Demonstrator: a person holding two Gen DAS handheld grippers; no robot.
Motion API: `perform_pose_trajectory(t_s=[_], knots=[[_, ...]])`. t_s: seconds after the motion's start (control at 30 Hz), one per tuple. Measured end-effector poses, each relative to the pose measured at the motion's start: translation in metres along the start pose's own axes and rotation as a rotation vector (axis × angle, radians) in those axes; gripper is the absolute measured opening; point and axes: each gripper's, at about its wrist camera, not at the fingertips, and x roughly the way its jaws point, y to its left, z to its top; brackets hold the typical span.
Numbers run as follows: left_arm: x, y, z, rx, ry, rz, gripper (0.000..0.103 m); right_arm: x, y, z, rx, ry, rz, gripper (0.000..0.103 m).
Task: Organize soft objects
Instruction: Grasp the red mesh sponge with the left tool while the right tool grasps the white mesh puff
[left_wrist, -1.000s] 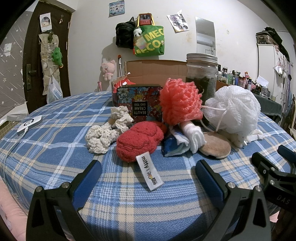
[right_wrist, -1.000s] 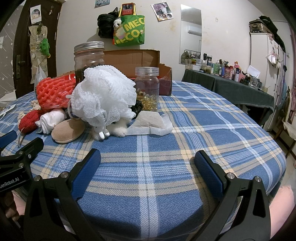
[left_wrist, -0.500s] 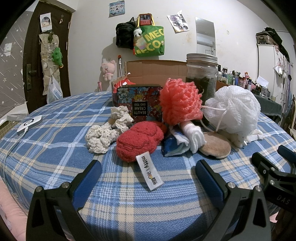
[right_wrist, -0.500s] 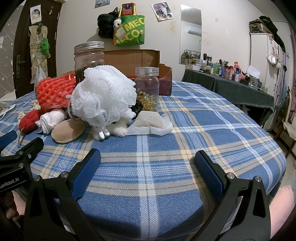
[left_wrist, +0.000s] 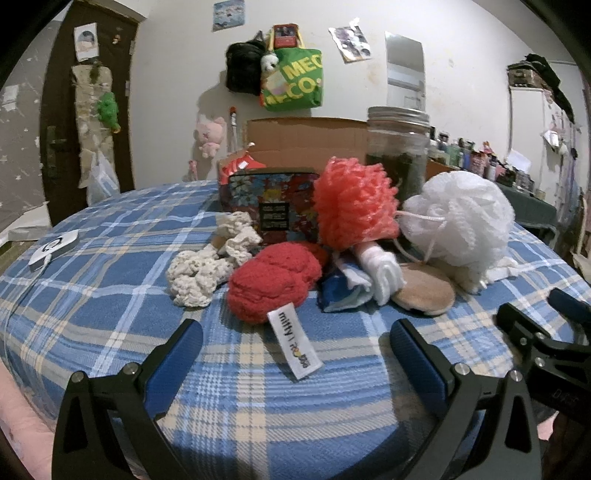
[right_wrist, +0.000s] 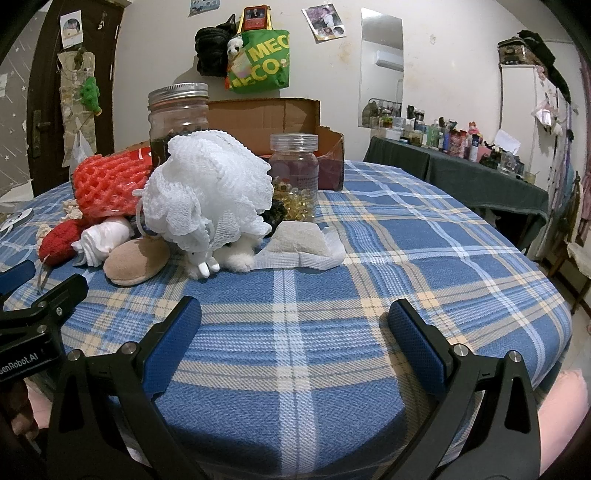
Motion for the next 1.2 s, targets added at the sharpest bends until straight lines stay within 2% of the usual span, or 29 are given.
perform_pose_trajectory(t_s=[0.17, 0.37, 0.53, 0.83, 0.93, 1.1, 1.2], knots=[[-0.016, -0.001, 0.018, 0.007, -0.025, -0.030, 0.103, -0.012, -0.005, 0.013, 0.002, 0.001, 0.039, 0.103], [-0.031, 0.004, 0.042, 0.018, -0.055, -0.089, 0.103, -0.020, -0.005, 0.041, -0.021, -0.056, 0.091, 0.103], [-0.021, 0.002, 0.064, 0.042, -0.042, -0.148, 0.103, -0.016, -0.007, 0.070, -0.023, -0.070, 0.197, 0.103], [0.005, -0.005, 0.090, 0.094, 0.000, -0.207, 0.100, 0.025, -0.005, 0.100, -0.070, 0.031, 0.361, 0.103], [0.013, -0.005, 0.092, 0.103, 0.025, -0.218, 0.094, 0.037, 0.000, 0.103, -0.086, 0.058, 0.390, 0.103], [0.025, -0.008, 0.092, 0.117, 0.053, -0.221, 0.092, 0.051, 0.004, 0.102, -0.098, 0.090, 0.437, 0.100], [0.028, -0.009, 0.091, 0.121, 0.069, -0.226, 0.088, 0.058, 0.003, 0.101, -0.088, 0.111, 0.464, 0.097]])
